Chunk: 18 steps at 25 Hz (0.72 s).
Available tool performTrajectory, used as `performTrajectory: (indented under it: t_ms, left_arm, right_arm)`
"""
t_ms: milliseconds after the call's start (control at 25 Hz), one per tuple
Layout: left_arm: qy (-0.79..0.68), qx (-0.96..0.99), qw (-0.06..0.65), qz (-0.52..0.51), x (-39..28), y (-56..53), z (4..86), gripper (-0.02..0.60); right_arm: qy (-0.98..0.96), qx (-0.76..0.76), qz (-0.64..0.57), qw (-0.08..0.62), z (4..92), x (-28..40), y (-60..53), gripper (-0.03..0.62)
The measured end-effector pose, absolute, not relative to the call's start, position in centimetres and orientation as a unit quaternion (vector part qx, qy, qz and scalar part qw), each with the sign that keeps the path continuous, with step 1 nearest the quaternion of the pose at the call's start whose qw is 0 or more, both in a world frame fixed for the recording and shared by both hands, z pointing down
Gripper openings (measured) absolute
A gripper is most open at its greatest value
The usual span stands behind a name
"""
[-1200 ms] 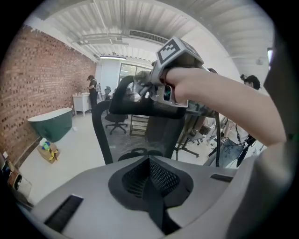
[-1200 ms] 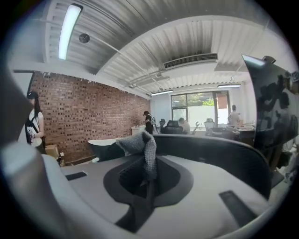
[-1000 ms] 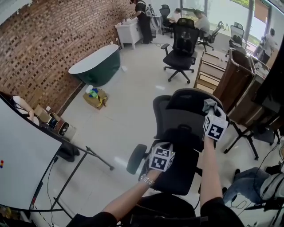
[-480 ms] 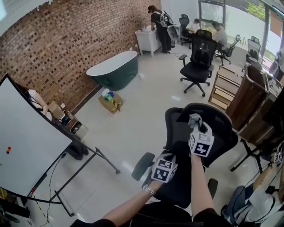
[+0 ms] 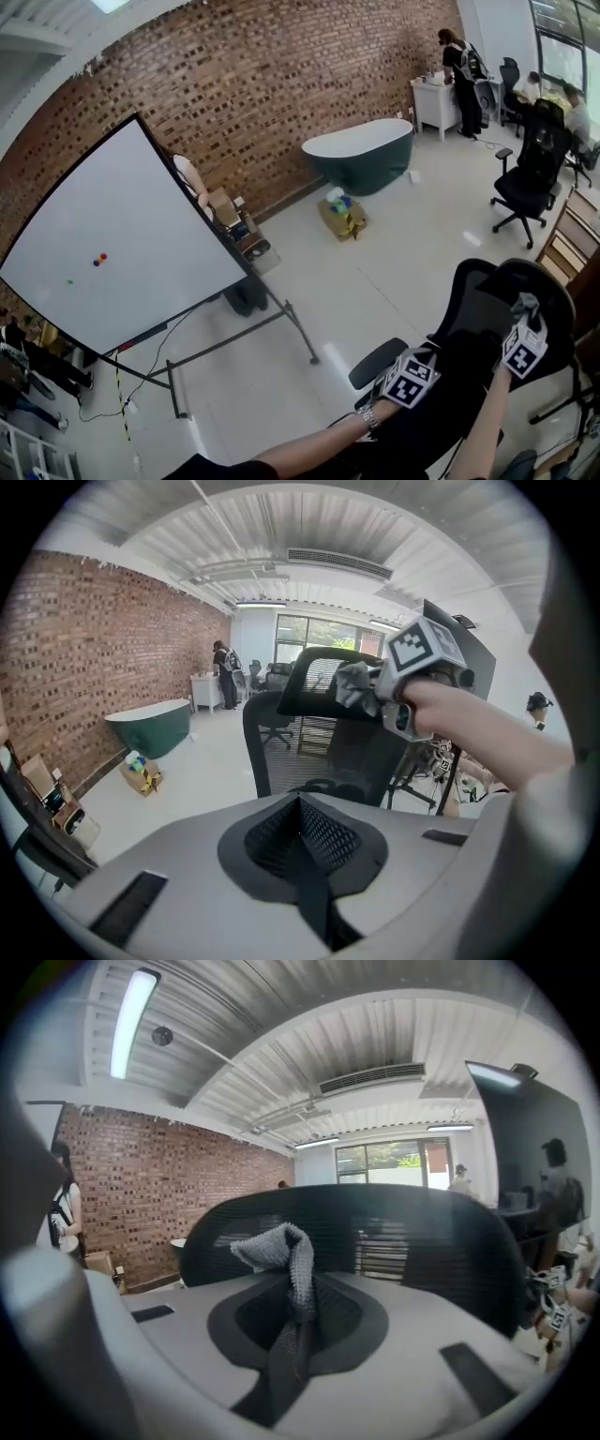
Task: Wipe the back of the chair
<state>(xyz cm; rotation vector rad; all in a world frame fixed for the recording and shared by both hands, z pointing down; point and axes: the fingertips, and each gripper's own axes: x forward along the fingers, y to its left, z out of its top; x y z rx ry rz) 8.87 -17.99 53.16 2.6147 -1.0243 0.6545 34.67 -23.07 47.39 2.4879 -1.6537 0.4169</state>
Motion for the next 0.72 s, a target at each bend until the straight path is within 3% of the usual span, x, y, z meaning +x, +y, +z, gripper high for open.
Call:
performTrajectory:
  t_ms: [360, 560, 720]
  left_arm:
    - [-0.309, 0.919, 0.145, 0.198, 12.5, -18.1, 52.8, 0.003]
    - [-0.298, 0.923, 0.148, 0.194, 13.8, -17.1, 51.9, 0.003]
    - [-0.300, 0.923, 0.144, 0.194, 12.9, -16.8, 51.2, 0.003]
  right_arm:
    - [-0.483, 0.863, 0.140, 0.047, 46.2, 39.4, -12.7, 0.038]
    - [-0.565, 0.814, 0.132, 0.043, 44.8, 32.1, -17.6, 0.038]
    - [-0.623, 0.766, 0.128, 0.091, 47.1, 25.6, -25.6, 0.038]
